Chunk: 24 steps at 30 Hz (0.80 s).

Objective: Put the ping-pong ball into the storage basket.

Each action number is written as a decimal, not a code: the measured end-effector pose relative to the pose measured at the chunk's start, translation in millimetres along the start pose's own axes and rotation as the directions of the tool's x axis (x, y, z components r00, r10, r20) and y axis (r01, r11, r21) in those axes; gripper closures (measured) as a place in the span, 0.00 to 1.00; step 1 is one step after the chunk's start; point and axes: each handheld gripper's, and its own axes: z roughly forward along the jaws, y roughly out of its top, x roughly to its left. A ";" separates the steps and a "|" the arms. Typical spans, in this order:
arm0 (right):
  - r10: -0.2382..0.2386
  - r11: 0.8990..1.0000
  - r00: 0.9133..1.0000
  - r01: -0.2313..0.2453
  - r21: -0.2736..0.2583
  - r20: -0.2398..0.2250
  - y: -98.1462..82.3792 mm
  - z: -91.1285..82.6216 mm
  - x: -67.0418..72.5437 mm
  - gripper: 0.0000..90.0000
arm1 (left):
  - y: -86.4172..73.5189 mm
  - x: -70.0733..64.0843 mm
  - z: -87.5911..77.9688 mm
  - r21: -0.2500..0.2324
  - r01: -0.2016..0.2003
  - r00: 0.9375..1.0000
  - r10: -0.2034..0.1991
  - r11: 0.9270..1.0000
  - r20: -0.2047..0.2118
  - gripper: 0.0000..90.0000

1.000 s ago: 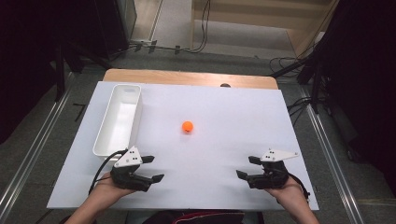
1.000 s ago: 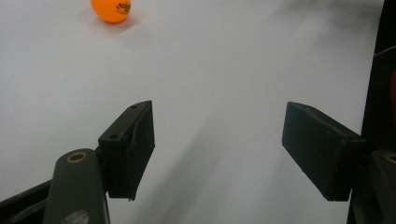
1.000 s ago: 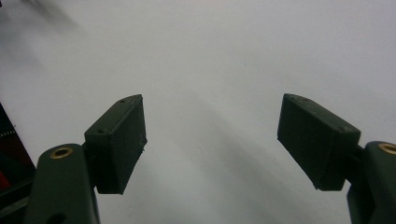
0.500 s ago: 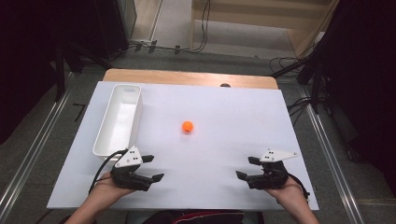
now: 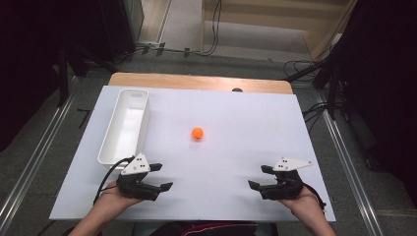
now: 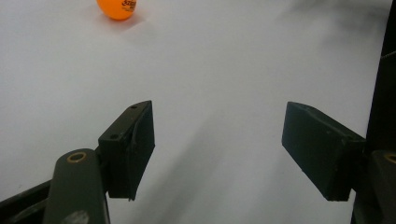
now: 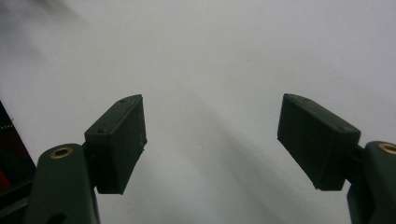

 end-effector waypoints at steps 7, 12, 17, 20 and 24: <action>-0.006 1.000 1.000 0.005 0.007 0.007 -0.3 0.6 0.2 0.24 | 2.9 -3.3 2.8 -0.007 -0.003 1.000 0.004 1.000 0.008 0.28; -0.010 1.000 1.000 0.010 0.016 0.007 -0.5 1.8 1.0 0.25 | 5.3 -7.6 8.0 -0.008 -0.017 1.000 0.017 1.000 0.024 0.28; -0.012 1.000 1.000 0.012 0.013 0.010 -0.6 2.7 0.6 0.25 | 8.4 -9.7 12.6 -0.021 -0.016 0.999 0.017 1.000 0.045 0.28; -0.015 1.000 1.000 0.015 0.019 0.011 -0.9 2.6 0.9 0.24 | 9.0 -10.4 14.3 -0.018 -0.024 0.999 0.025 1.000 0.046 0.28; -0.015 1.000 1.000 0.015 0.021 0.010 -1.2 2.9 0.9 0.24 | 11.0 -12.1 18.0 0.006 -0.008 0.998 0.007 1.000 0.057 0.33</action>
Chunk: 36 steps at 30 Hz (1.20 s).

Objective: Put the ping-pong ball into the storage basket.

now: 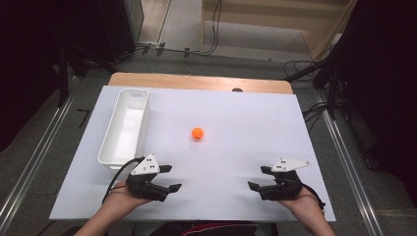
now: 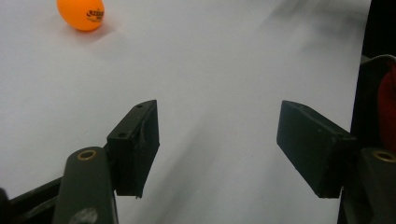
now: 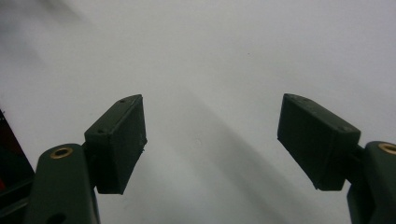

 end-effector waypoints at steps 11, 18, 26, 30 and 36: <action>-0.001 1.000 1.000 0.001 -0.006 0.005 -0.2 -1.2 0.0 0.24 | 9.7 -1.5 4.3 -0.038 0.051 0.998 -0.050 0.998 0.044 0.33; 0.009 1.000 1.000 -0.009 -0.020 0.024 1.1 -4.4 -3.9 0.25 | 19.9 -2.3 8.8 -0.066 0.077 0.995 -0.073 0.995 0.063 0.33; 0.006 0.999 0.999 -0.004 -0.042 0.047 0.3 -15.4 1.6 0.25 | 25.0 -2.9 15.4 -0.067 0.025 0.998 -0.022 0.997 0.053 0.33; 0.007 0.999 0.999 -0.006 -0.032 0.049 -0.8 -12.6 0.4 0.25 | 26.1 0.5 18.6 -0.045 0.024 0.999 -0.023 0.999 0.038 0.33; -0.003 1.000 1.000 0.004 -0.024 0.031 -0.2 -8.7 3.1 0.25 | 29.9 5.4 20.1 -0.022 0.074 0.996 -0.073 0.997 0.040 0.32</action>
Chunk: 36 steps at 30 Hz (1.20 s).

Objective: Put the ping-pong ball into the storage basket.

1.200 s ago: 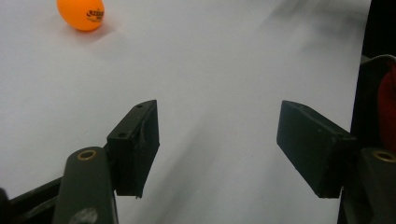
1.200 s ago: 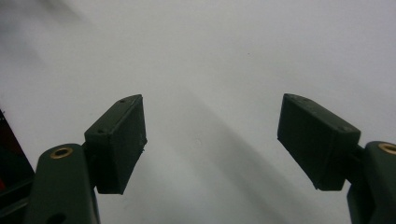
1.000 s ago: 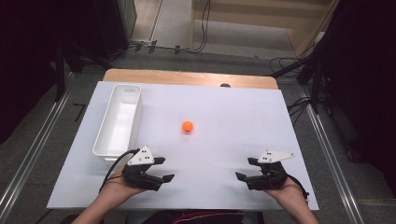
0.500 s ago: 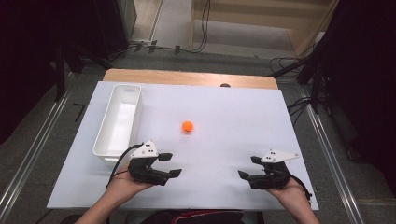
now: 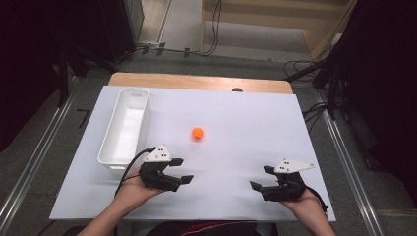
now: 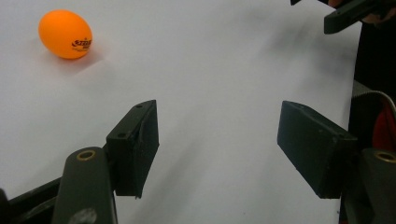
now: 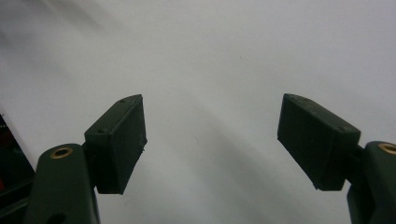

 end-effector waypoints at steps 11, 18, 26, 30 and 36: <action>0.002 1.000 1.000 -0.002 0.016 -0.001 -1.5 3.1 -1.9 0.25 | 5.3 8.0 1.3 0.012 0.010 0.999 -0.009 1.000 -0.032 0.28; -0.005 1.000 1.000 0.005 0.026 -0.002 0.1 6.6 -1.3 0.25 | 7.2 12.4 4.3 -0.009 0.031 0.998 -0.031 0.999 -0.055 0.27; -0.017 0.999 1.000 0.017 0.034 -0.006 0.4 9.4 -1.7 0.25 | 13.1 16.2 14.2 0.026 0.037 0.997 -0.035 0.999 -0.073 0.23; -0.025 0.999 1.000 0.025 0.042 -0.007 0.5 11.3 -0.7 0.25 | 16.4 16.6 18.6 0.048 0.049 0.993 -0.044 0.998 -0.108 0.06; -0.021 0.999 1.000 0.021 0.041 -0.003 0.0 10.7 -0.8 0.25 | 21.6 18.0 20.1 0.039 0.054 0.993 -0.050 0.998 -0.103 0.00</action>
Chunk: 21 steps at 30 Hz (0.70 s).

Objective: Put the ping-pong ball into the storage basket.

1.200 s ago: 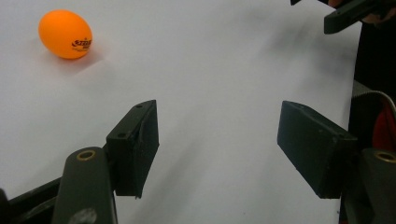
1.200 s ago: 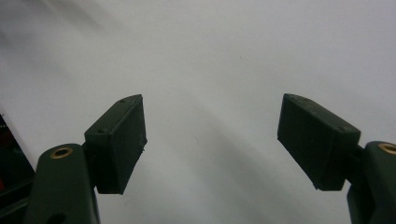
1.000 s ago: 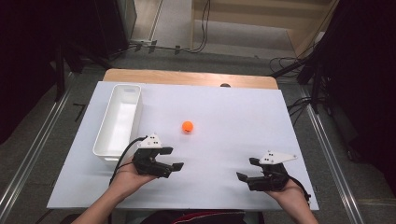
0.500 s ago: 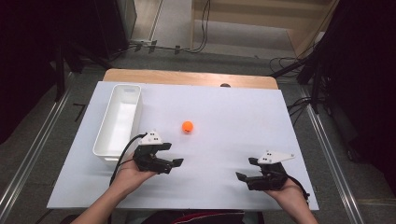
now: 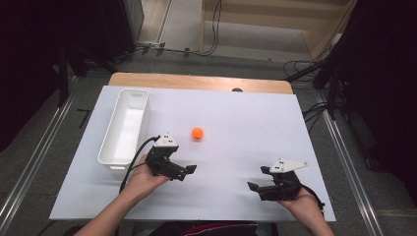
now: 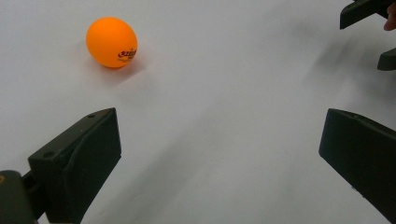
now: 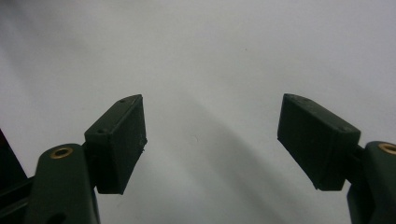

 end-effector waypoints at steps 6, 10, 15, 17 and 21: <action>-0.006 1.000 1.000 0.006 0.002 0.000 -0.2 0.2 0.0 0.25 | 2.7 1.6 3.5 -0.004 -0.002 1.000 0.002 1.000 -0.022 0.00; -0.005 1.000 1.000 0.005 0.004 -0.004 -0.2 0.6 0.3 0.25 | 4.1 3.0 5.0 -0.011 -0.001 0.999 0.001 1.000 -0.034 0.00; -0.006 1.000 1.000 0.006 0.005 -0.007 0.1 1.1 0.6 0.25 | 8.3 4.0 7.7 -0.013 0.004 0.999 -0.005 1.000 -0.035 0.00; -0.004 1.000 1.000 0.004 0.004 -0.006 -0.1 0.9 0.8 0.25 | 9.7 4.3 9.2 -0.011 0.013 1.000 -0.013 1.000 -0.024 0.00; -0.004 1.000 1.000 0.005 0.006 -0.006 -0.2 0.7 1.3 0.25 | 11.4 5.1 12.4 0.009 0.009 1.000 -0.009 1.000 -0.026 0.02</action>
